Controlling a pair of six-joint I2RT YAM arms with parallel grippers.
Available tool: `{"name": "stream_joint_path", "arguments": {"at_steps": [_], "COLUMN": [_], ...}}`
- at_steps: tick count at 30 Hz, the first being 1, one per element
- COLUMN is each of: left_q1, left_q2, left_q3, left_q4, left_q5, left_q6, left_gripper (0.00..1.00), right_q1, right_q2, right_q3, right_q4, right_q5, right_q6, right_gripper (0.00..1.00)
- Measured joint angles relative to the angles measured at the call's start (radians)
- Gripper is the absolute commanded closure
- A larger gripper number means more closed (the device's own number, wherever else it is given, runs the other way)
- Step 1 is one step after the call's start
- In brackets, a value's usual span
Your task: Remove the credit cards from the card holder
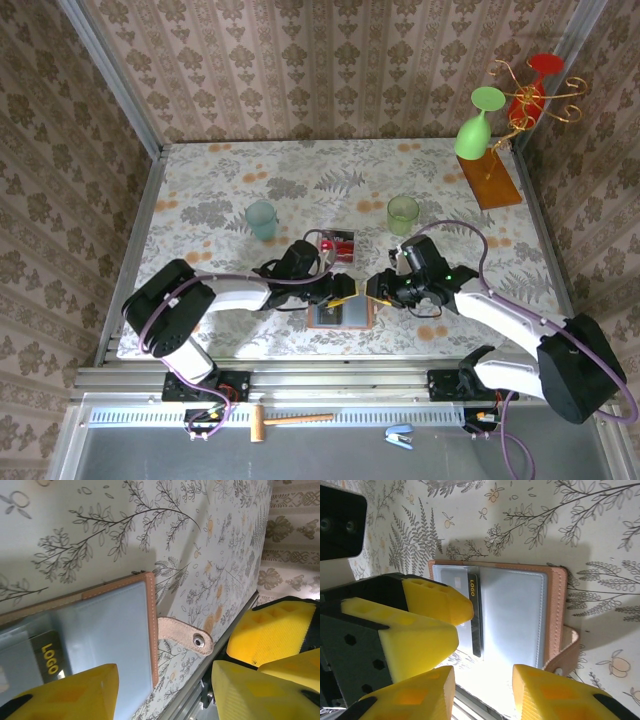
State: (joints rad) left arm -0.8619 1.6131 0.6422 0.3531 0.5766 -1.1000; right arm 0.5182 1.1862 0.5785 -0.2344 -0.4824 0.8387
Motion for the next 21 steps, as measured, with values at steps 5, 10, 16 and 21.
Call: {"name": "stream_joint_path", "arguments": {"at_steps": [5, 10, 16, 21], "left_q1": [0.020, 0.035, 0.045, 0.051], "left_q2": [-0.034, -0.076, -0.096, -0.123], "left_q3": [-0.053, -0.097, -0.134, -0.161], "left_q4": [0.000, 0.000, 0.000, -0.001], "left_q5": [0.000, -0.003, -0.008, -0.018], "left_q6": [0.000, 0.000, 0.000, 0.000], "left_gripper": [0.48, 0.48, 0.49, 0.51], "right_q1": [0.043, 0.088, 0.127, 0.149], "right_q2": [0.058, 0.116, 0.193, 0.261], "right_q3": [0.037, 0.079, 0.130, 0.162], "right_q4": [0.015, 0.028, 0.028, 0.028], "right_q5": [0.000, 0.001, 0.002, 0.005], "right_q6": [0.006, 0.011, 0.022, 0.024], "right_gripper": [0.65, 0.65, 0.66, 0.67]}}
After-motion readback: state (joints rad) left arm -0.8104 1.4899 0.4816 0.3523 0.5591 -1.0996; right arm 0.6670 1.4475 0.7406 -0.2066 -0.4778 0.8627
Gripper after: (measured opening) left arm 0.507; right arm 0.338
